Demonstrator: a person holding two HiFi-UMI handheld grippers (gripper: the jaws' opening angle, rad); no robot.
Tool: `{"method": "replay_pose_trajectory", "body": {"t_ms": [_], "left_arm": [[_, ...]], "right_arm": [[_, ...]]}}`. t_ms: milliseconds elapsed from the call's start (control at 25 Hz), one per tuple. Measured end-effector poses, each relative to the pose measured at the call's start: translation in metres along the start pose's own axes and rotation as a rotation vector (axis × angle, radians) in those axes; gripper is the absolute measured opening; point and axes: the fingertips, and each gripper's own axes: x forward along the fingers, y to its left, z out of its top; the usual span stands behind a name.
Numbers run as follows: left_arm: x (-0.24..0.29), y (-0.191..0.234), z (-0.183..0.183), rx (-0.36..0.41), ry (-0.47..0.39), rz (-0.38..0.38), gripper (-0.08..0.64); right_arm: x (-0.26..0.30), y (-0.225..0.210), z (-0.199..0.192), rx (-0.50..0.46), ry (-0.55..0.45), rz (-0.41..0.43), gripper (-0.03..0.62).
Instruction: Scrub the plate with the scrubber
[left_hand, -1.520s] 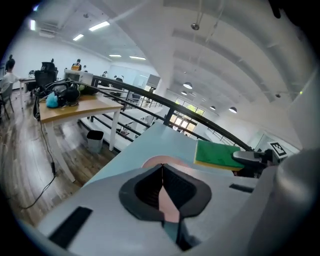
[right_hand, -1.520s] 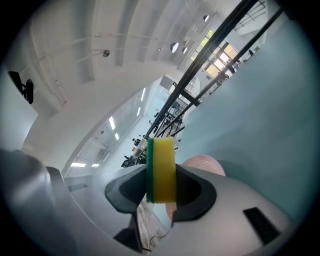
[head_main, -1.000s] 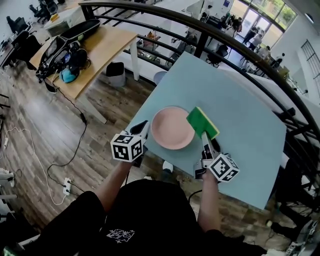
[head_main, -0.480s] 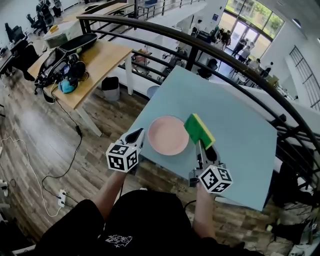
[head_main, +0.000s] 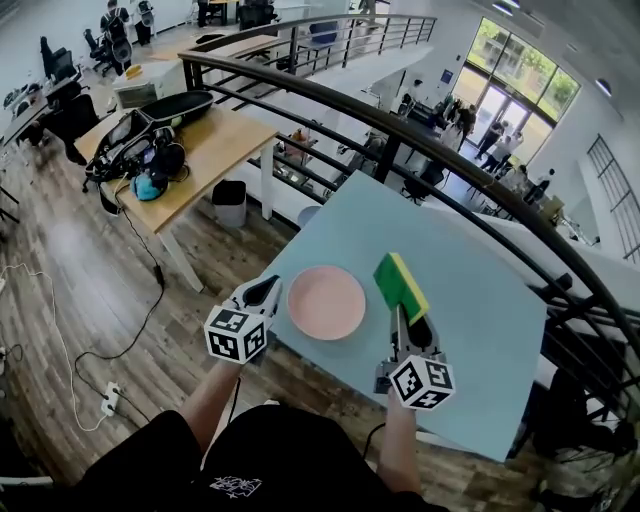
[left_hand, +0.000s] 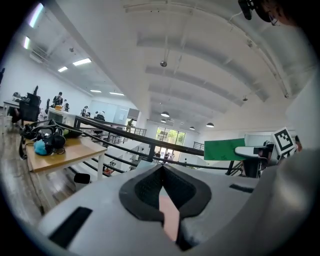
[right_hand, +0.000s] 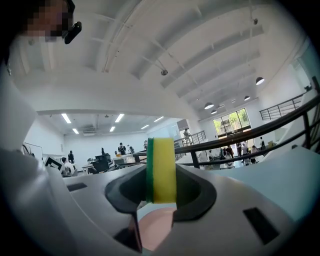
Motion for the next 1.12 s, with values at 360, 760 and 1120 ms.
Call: {"method": "replay_pose_trajectory", "body": {"t_ms": [360,760,1120], "left_arm": [[-0.004,-0.027,0.053,0.096,-0.114,0.006,0.009],[-0.016,-0.052,0.075,0.180,-0.181,0.006,0.008],[-0.015,-0.058,0.071,0.242,-0.190,0.013,0.008]], "right_arm": [[-0.014,0.005,0.037,-0.169,-0.069,0.013,0.130],[-0.027,0.000,0.048,-0.171,-0.093,0.025,0.130],[-0.026,0.004,0.042,-0.177,-0.094,0.043,0.130]]}}
